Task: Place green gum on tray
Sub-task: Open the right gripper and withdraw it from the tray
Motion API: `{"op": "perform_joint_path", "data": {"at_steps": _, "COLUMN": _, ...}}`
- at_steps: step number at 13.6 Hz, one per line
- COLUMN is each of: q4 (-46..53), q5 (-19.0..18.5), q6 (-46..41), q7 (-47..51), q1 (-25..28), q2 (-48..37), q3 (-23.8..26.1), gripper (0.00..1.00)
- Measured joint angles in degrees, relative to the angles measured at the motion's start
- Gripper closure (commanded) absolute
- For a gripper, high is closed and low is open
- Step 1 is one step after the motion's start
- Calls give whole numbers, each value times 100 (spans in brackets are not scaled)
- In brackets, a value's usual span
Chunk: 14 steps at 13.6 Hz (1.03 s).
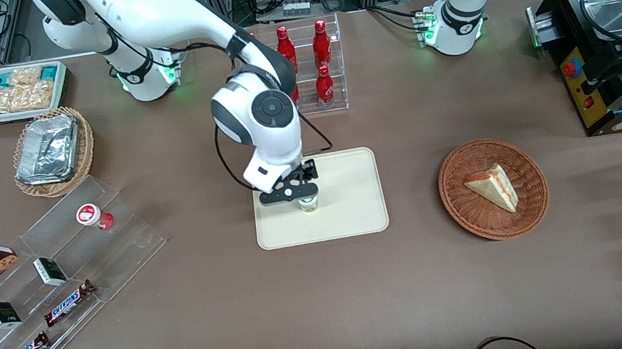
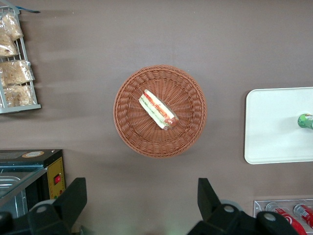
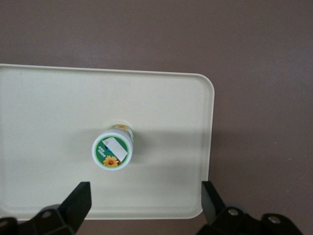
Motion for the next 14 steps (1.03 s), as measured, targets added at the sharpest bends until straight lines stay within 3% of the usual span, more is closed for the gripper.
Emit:
{"op": "perform_joint_path", "data": {"at_steps": 4, "q4": -1, "q5": 48, "q6": -492, "q7": -625, "q1": -427, "q2": -346, "q3": -1, "gripper": 0}}
{"op": "perform_joint_path", "data": {"at_steps": 8, "q4": -3, "q5": 489, "q6": -748, "q7": -1151, "q1": -1136, "q2": -625, "q3": -12, "gripper": 0}}
{"op": "perform_joint_path", "data": {"at_steps": 14, "q4": -109, "q5": 513, "q6": -1572, "q7": -1962, "q1": -2303, "q2": -1294, "q3": -18, "gripper": 0}}
